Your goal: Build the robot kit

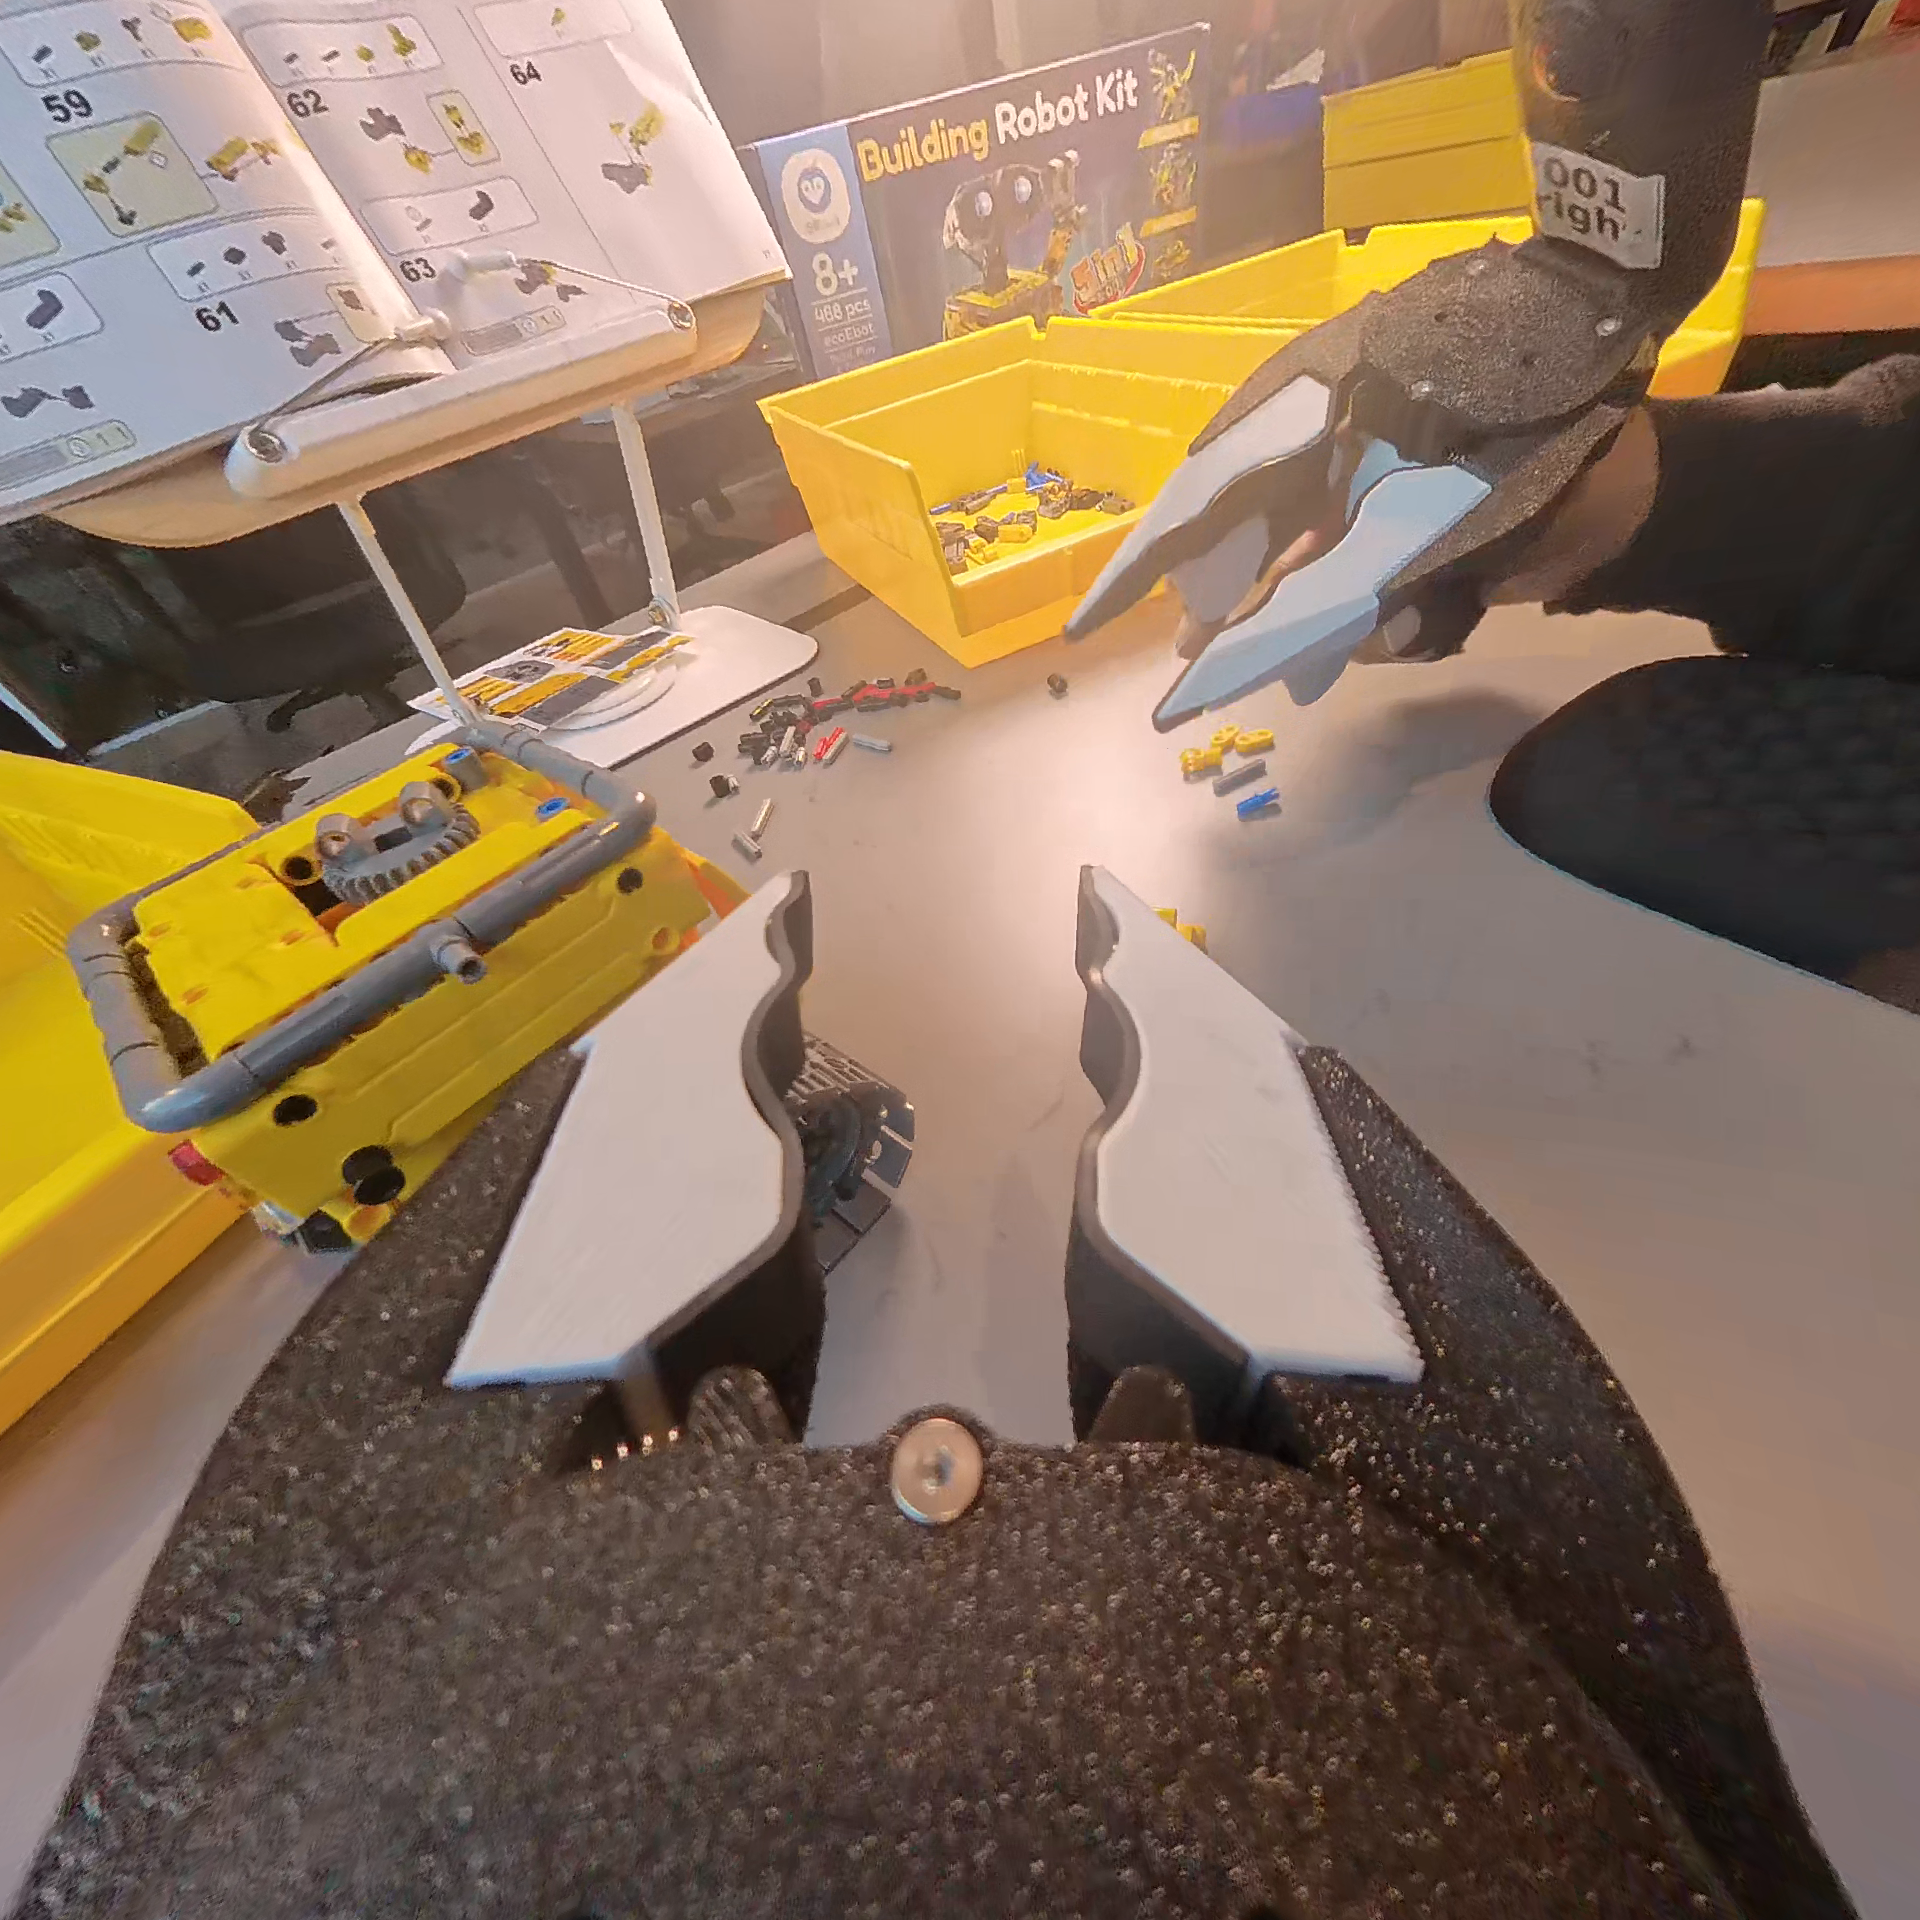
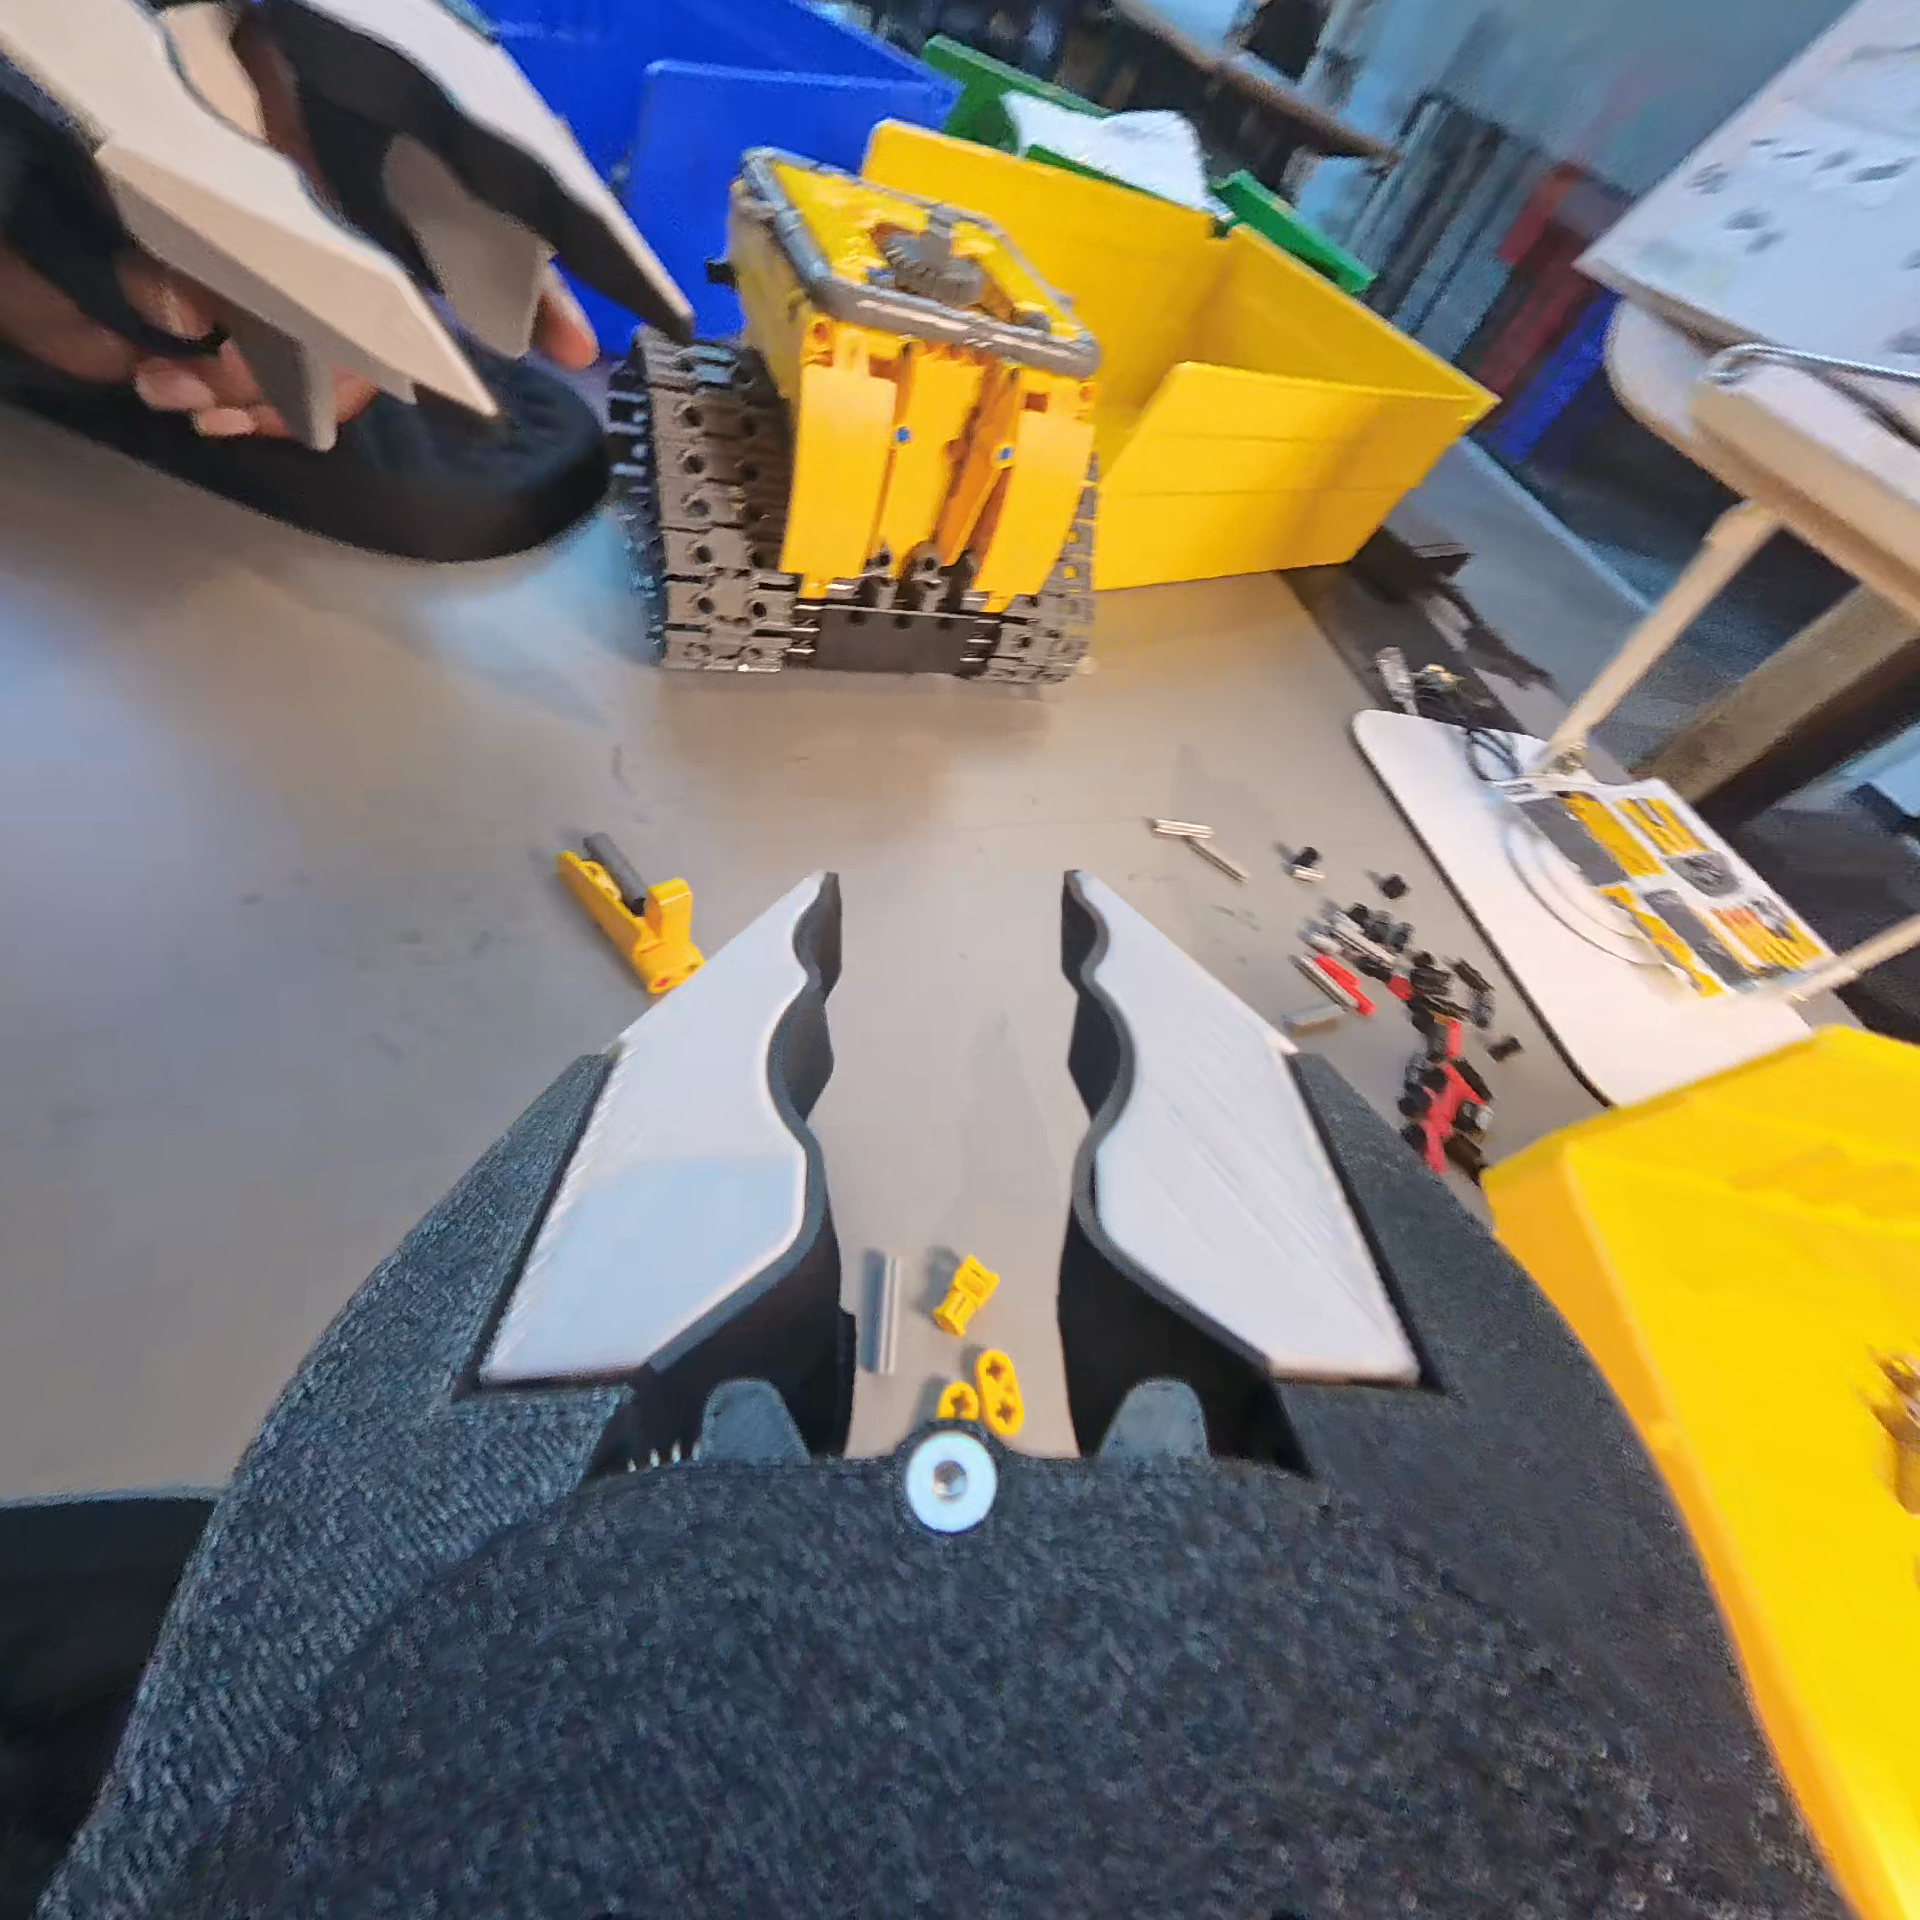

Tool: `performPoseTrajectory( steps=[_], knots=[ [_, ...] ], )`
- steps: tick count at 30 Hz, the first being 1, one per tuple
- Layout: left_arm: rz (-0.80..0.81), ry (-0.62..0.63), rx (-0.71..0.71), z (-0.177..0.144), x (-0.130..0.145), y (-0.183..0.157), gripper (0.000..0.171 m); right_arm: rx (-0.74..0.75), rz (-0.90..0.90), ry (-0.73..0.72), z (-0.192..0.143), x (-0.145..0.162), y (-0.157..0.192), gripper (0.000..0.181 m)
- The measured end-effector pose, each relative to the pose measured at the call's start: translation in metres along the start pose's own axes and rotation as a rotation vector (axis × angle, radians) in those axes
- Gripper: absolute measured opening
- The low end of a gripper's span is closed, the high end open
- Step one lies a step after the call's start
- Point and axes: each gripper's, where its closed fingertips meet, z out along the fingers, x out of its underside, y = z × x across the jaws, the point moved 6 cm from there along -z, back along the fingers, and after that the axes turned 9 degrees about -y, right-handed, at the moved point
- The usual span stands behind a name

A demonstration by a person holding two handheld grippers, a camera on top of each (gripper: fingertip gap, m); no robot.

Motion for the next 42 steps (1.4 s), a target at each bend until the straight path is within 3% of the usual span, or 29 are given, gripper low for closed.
performPoseTrajectory(
  steps=[4,9,12,16,18,22,29,32,34,38,42],
  knots=[
    [-0.015,0.043,0.060,0.004,0.004,-0.004,0.044,0.131,0.009,-0.054,-0.020,0.003,-0.018,0.047],
    [-0.015,0.274,0.287,0.023,0.022,-0.025,0.040,0.243,-0.080,-0.051,-0.038,0.008,-0.032,0.042],
    [0.009,0.377,0.390,0.037,0.029,-0.033,0.040,0.263,-0.038,-0.075,-0.042,0.009,-0.037,0.041],
    [0.055,0.510,0.507,0.053,0.043,-0.040,0.025,0.276,-0.036,-0.083,-0.043,0.008,-0.038,0.039],
    [0.113,0.557,0.510,0.062,0.051,-0.038,0.013,0.276,-0.037,-0.078,-0.043,0.009,-0.038,0.038],
    [0.151,0.574,0.492,0.077,0.051,-0.035,0.012,0.278,-0.033,-0.072,-0.041,0.011,-0.038,0.038],
    [0.219,0.488,0.338,0.097,0.058,-0.025,0.014,0.294,-0.029,-0.064,-0.040,0.015,-0.039,0.036],
    [0.232,0.423,0.394,0.090,0.054,-0.031,0.028,0.296,-0.019,-0.074,-0.040,0.014,-0.039,0.036],
    [0.242,0.354,0.414,0.084,0.046,-0.034,0.028,0.301,-0.025,-0.075,-0.039,0.014,-0.039,0.036],
    [0.103,0.217,0.410,0.077,0.020,-0.030,0.034,0.303,-0.014,-0.084,-0.037,0.012,-0.038,0.037],
    [-0.059,-0.012,0.364,0.067,-0.017,-0.012,0.040,0.319,0.019,-0.125,-0.035,0.007,-0.039,0.037]
  ],
)
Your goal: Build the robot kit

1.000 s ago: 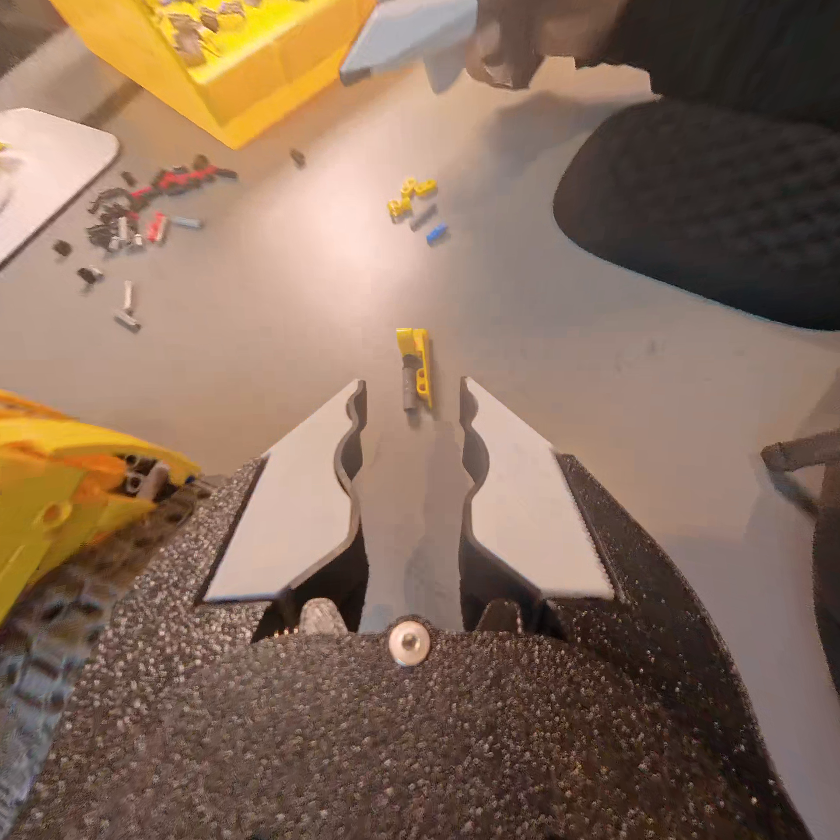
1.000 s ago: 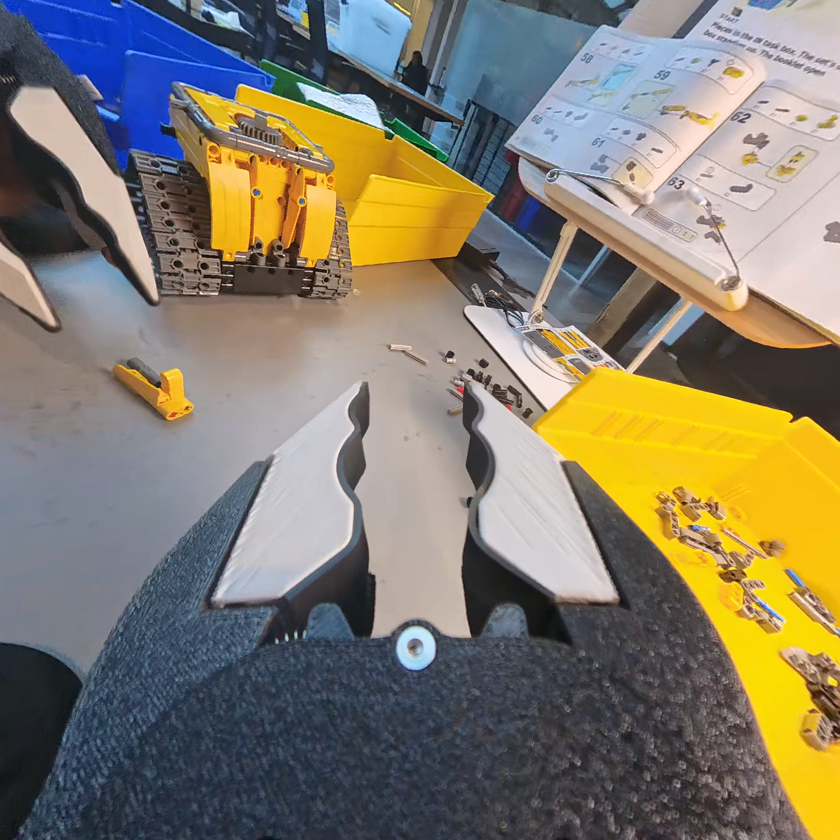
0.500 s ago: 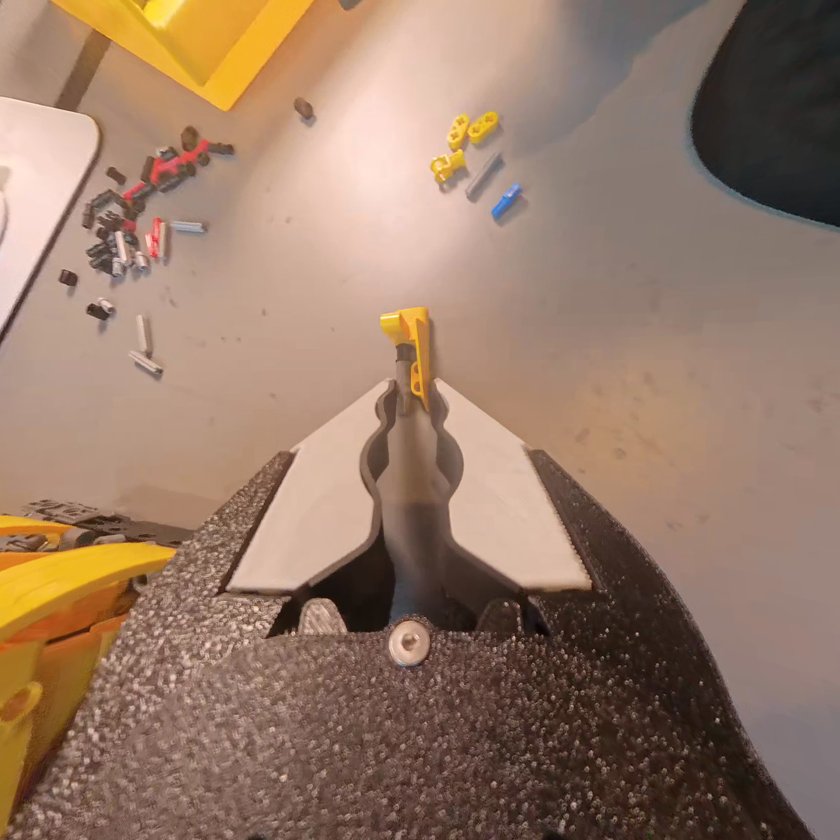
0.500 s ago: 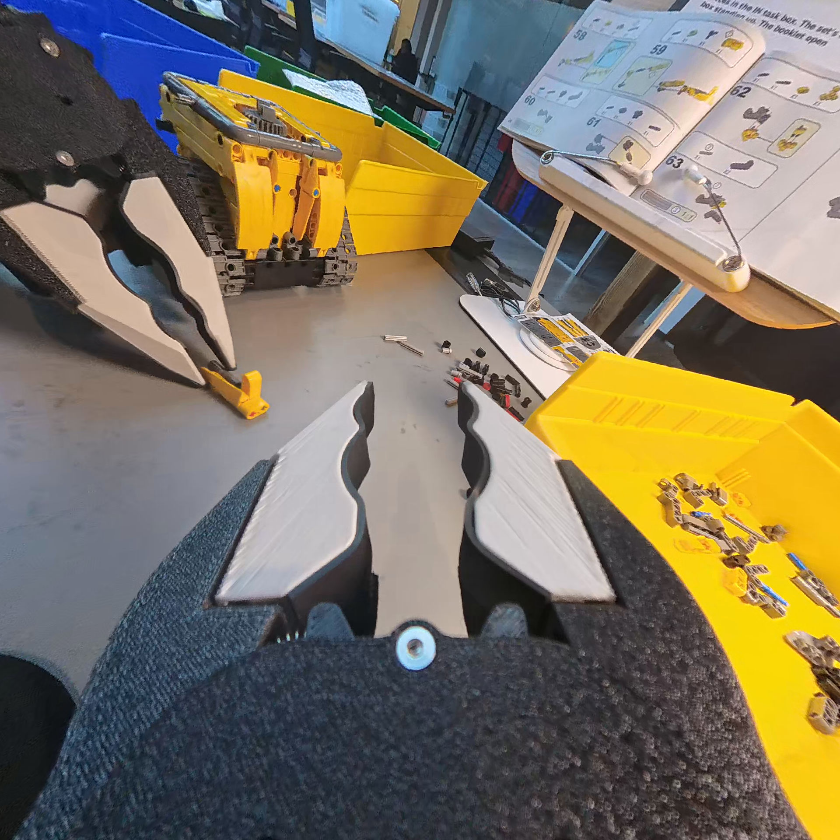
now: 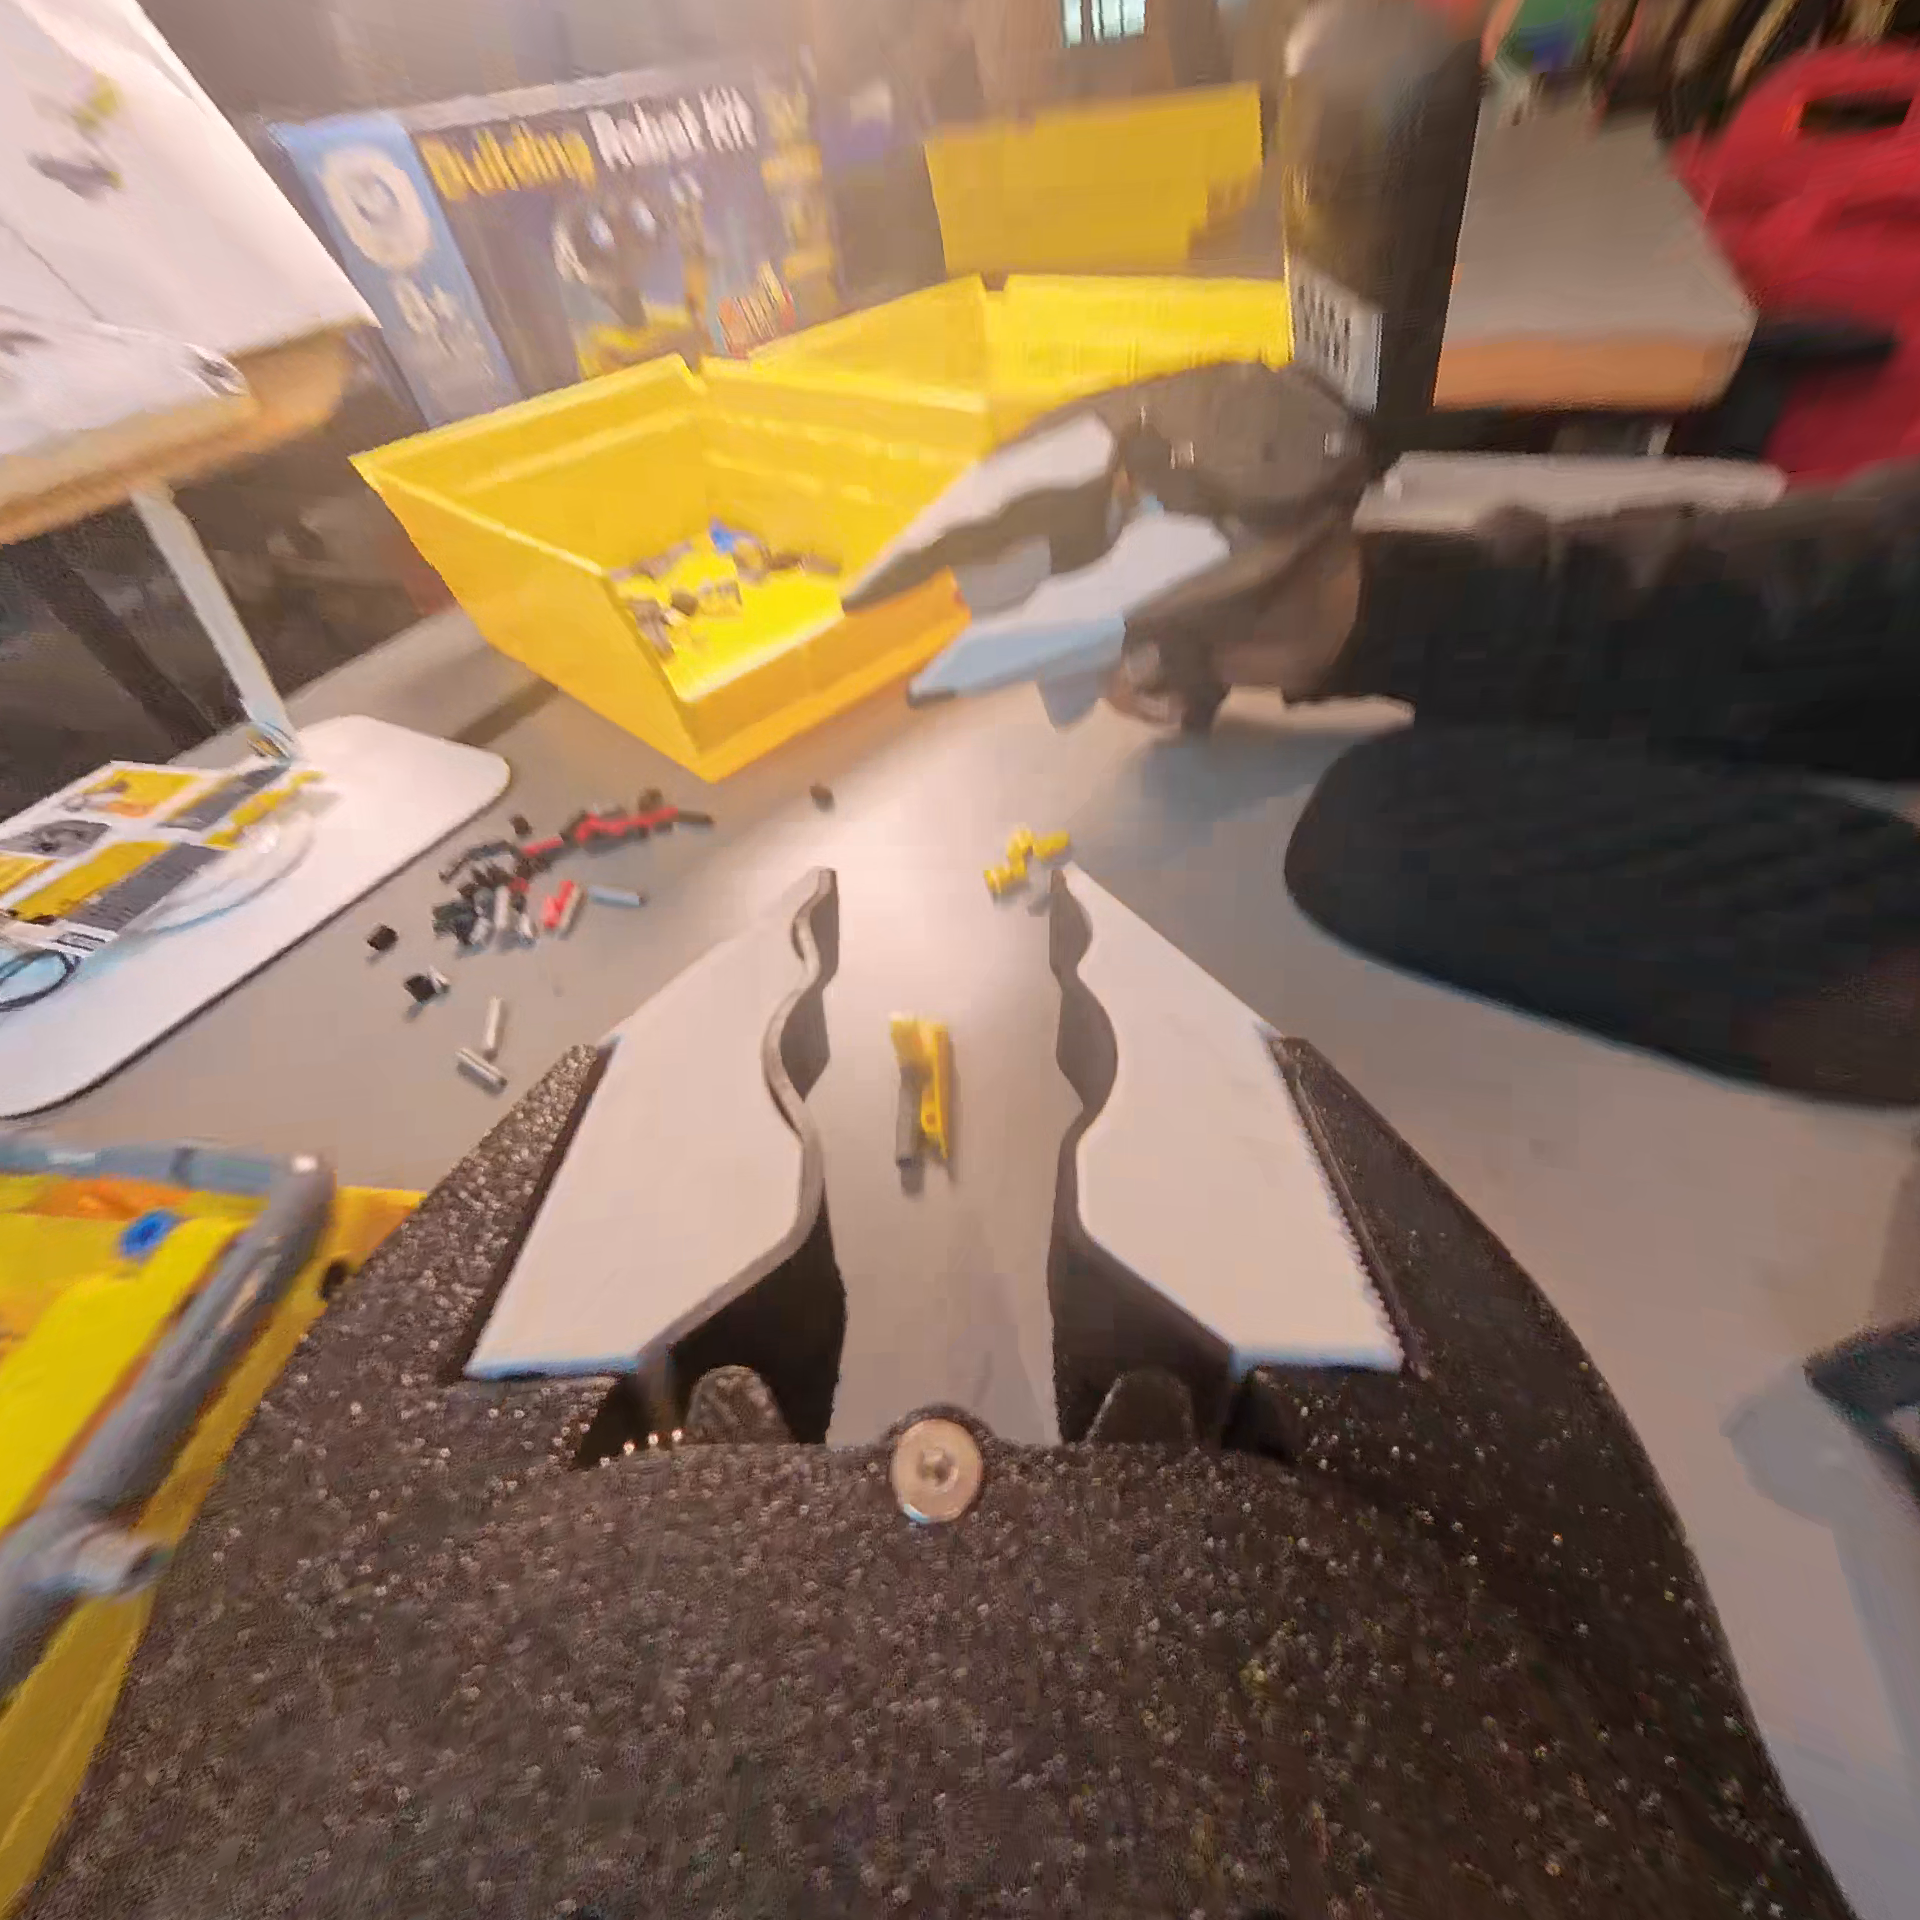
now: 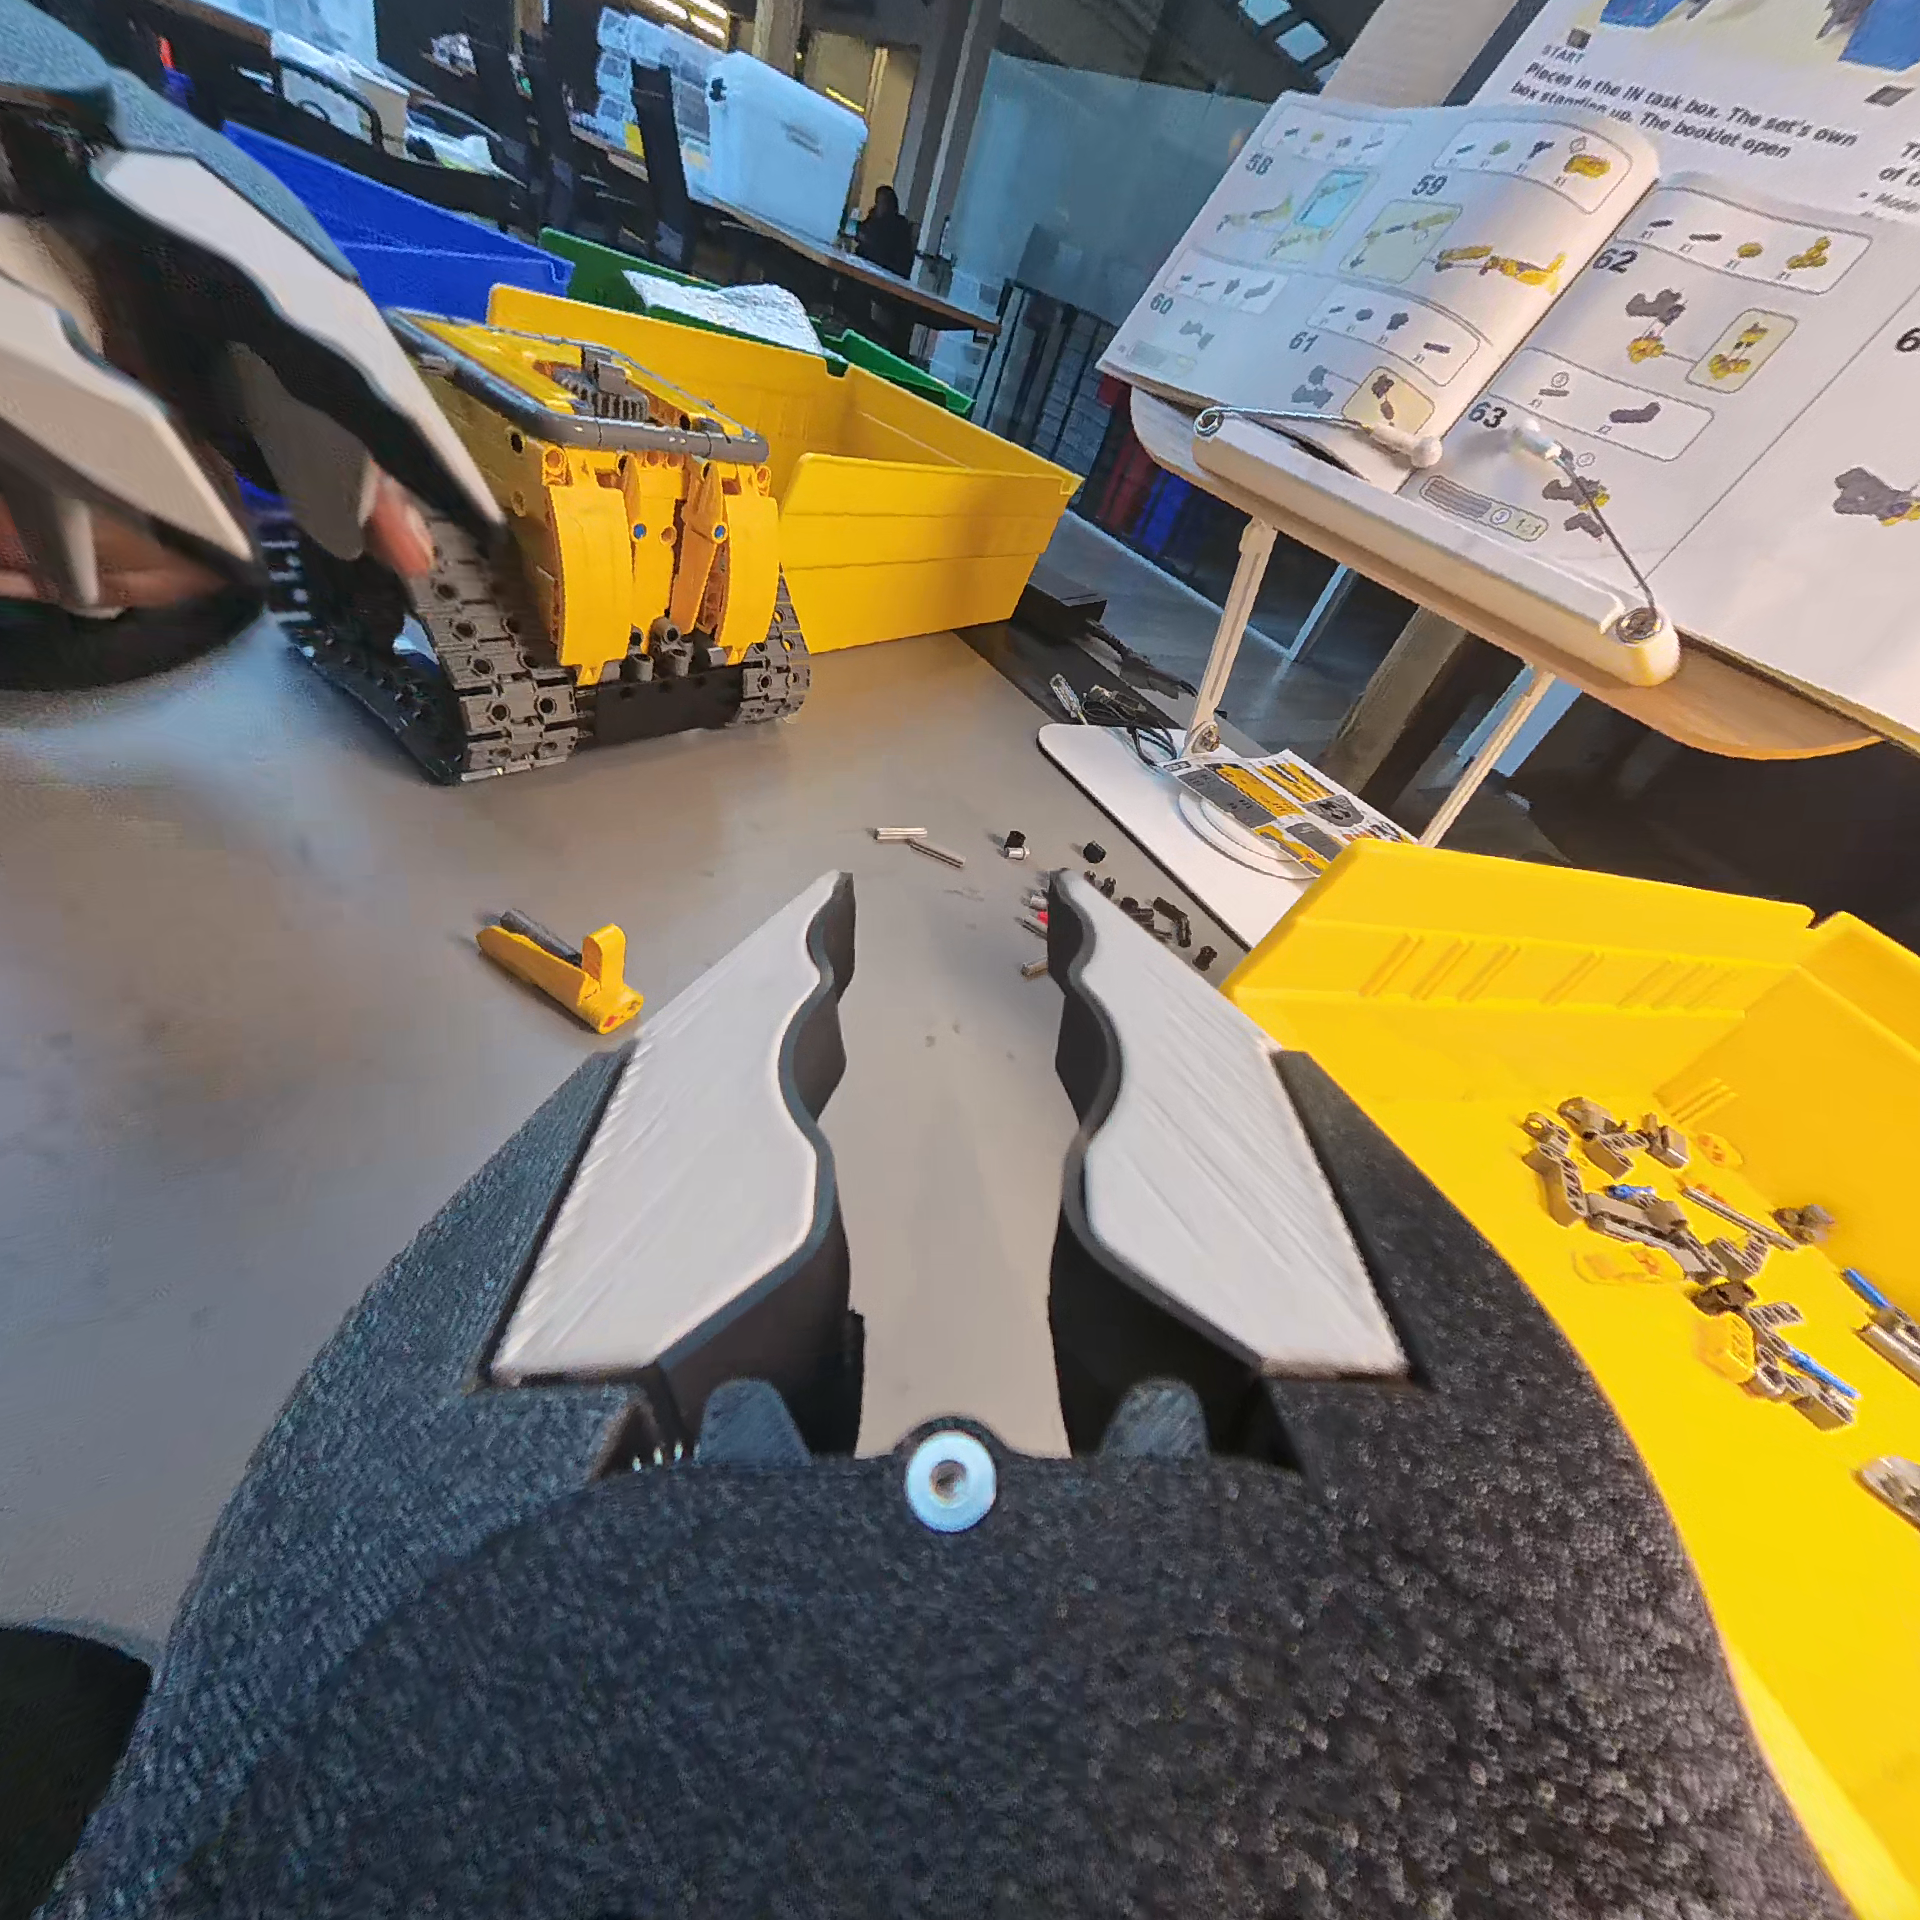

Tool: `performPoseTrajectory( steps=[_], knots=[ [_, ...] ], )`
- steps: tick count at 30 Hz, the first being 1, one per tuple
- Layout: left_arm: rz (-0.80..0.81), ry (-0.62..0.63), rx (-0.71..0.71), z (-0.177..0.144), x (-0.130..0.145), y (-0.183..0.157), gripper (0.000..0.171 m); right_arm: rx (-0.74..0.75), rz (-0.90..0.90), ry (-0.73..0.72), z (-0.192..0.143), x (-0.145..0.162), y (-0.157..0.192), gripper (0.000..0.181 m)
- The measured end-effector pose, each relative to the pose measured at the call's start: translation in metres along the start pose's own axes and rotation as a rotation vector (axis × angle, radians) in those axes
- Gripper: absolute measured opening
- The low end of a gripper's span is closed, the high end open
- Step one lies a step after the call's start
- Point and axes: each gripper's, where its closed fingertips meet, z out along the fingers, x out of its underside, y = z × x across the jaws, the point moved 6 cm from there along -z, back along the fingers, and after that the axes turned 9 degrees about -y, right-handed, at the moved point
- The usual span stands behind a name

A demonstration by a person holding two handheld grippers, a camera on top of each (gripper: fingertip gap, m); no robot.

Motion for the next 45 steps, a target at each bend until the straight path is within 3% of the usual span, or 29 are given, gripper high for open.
performPoseTrajectory(
  steps=[5,8,12,15,20,24,45],
  knots=[
    [-0.065,-0.248,-0.140,-0.027,-0.032,0.022,0.045,0.054,0.019,-0.032,-0.001,-0.003,-0.006,0.037],
    [-0.026,-0.352,-0.264,-0.046,-0.048,0.035,0.048,0.072,0.033,-0.040,-0.002,-0.003,-0.009,0.038],
    [0.100,-0.393,-0.483,-0.078,-0.065,0.062,0.047,0.079,0.035,-0.036,-0.003,-0.002,-0.012,0.038],
    [0.112,-0.346,-0.592,-0.095,-0.061,0.086,0.047,0.079,0.039,-0.034,-0.003,-0.002,-0.013,0.038],
    [0.036,-0.249,-0.615,-0.108,-0.035,0.104,0.051,0.075,0.036,-0.030,-0.003,-0.001,-0.012,0.038],
    [-0.016,-0.246,-0.618,-0.116,-0.022,0.107,0.051,0.070,0.031,-0.019,-0.001,0.000,-0.010,0.038],
    [-0.035,-0.233,-0.575,-0.106,-0.015,0.102,0.052,0.048,0.042,-0.007,0.001,0.002,-0.008,0.037]
  ],
)
